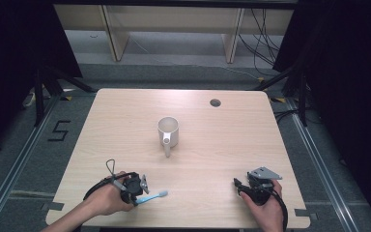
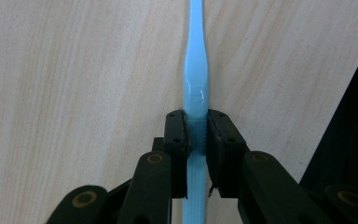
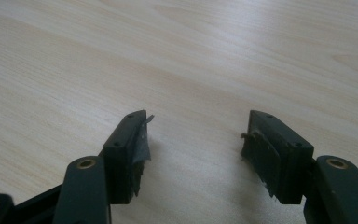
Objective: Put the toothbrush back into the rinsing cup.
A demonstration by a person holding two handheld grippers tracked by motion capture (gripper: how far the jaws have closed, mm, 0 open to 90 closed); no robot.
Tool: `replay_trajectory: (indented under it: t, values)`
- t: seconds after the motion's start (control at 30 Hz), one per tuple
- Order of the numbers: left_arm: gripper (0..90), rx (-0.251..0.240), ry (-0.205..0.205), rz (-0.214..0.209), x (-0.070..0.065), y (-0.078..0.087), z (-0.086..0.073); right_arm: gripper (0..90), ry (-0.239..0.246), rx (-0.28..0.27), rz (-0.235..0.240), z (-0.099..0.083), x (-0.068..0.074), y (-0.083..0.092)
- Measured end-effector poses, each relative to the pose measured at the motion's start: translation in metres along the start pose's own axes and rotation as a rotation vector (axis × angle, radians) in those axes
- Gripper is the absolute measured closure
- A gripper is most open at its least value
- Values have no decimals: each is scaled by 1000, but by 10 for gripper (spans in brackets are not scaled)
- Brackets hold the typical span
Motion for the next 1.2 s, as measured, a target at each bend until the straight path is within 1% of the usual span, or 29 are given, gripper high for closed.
replay_trajectory:
  t: [0.1, 0.13, 0.17, 0.2, 0.33, 0.4, 0.43, 0.47, 0.5, 0.53, 0.57, 0.6, 0.63, 0.67, 0.7, 0.73, 0.77, 0.8, 0.83, 0.9, 0.93, 1.0, 1.03, 1.07, 1.1, 1.13, 1.17, 1.2]
  values:
    - [782, -26, 15, -6, 0, 0, -2, 399, -1, 0, 0, 0, 0, 0]
    - [782, -26, 15, -6, 0, 0, -2, 399, 0, 0, 0, 0, 0, 0]
    - [782, -46, 24, -5, 1, 1, -3, 399, -1, 0, 0, 0, 0, 0]
    - [782, -64, 34, 0, 1, 2, -4, 399, 0, 0, 0, 0, 0, 0]
    - [782, -119, 31, 38, 1, 10, -4, 399, -1, 0, 0, 0, 0, 0]
    - [783, -177, 43, 60, 1, 15, -4, 399, 1, -1, -3, 0, 0, 0]
    - [782, -177, 43, 60, 1, 15, -4, 399, 1, -1, -1, 0, 0, 0]
    - [782, -227, 49, 85, 1, 20, -4, 399, -1, 0, 0, 0, 0, 0]
    - [782, -247, 49, 101, 2, 23, -5, 399, 0, 0, 0, 0, 0, 0]
    - [782, -279, 64, 109, 2, 25, -6, 399, 0, 0, 0, 0, 0, 0]
    - [782, -304, 71, 118, 2, 26, -7, 399, 0, 0, 0, 0, 0, 0]
    - [782, -337, 95, 127, 2, 27, -8, 399, 0, 0, 0, 0, 0, 0]
    - [782, -337, 95, 127, 2, 27, -8, 399, 0, 0, 0, 0, 0, 0]
    - [782, -377, 103, 150, 5, 31, -10, 399, 1, -1, -1, 0, 0, 0]
    - [782, -381, 99, 152, 7, 33, -12, 399, 2, -2, -1, 0, 0, 0]
    - [782, -411, 120, 157, 7, 34, -13, 399, 0, 0, -1, 0, 0, 0]
    - [782, -411, 120, 157, 7, 34, -13, 399, -18, 6, -1, -1, 1, 0]
    - [782, -453, 140, 184, 9, 36, -14, 399, -26, 12, -3, -1, 2, 1]
    - [782, -453, 140, 184, 9, 36, -14, 399, -26, 12, -3, -1, 2, 1]
    - [782, -495, 154, 211, 10, 39, -15, 399, -19, 8, 0, -1, 1, 0]
    - [782, -549, 175, 233, 11, 41, -16, 399, -11, 3, 3, 0, 1, 0]
    - [782, -588, 187, 259, 12, 43, -17, 399, -10, 2, 3, 0, 1, 0]
    - [782, -604, 196, 266, 12, 44, -17, 399, -11, 3, 2, 0, 1, 0]
    - [782, -621, 196, 274, 13, 44, -18, 399, -10, 3, 3, 0, 1, 0]
    - [782, -633, 198, 284, 14, 45, -18, 399, -10, 3, 3, 0, 1, 0]
    - [782, -633, 198, 284, 14, 45, -18, 399, -10, 2, 2, 0, 1, 0]
    - [782, -657, 208, 291, 15, 46, -19, 399, -21, 9, -2, -1, 2, 0]
    - [782, -657, 208, 291, 15, 46, -19, 399, -21, 9, -2, -1, 2, 0]
Point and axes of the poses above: each handheld gripper's, and its own axes: y roughly backward along the jaws, z roughly out of its top, x roughly to its left, the point moved 1 cm from there along -y, roughly forward along the jaws, and after that the axes turned 14 degrees about -y, right-handed, at the moved point
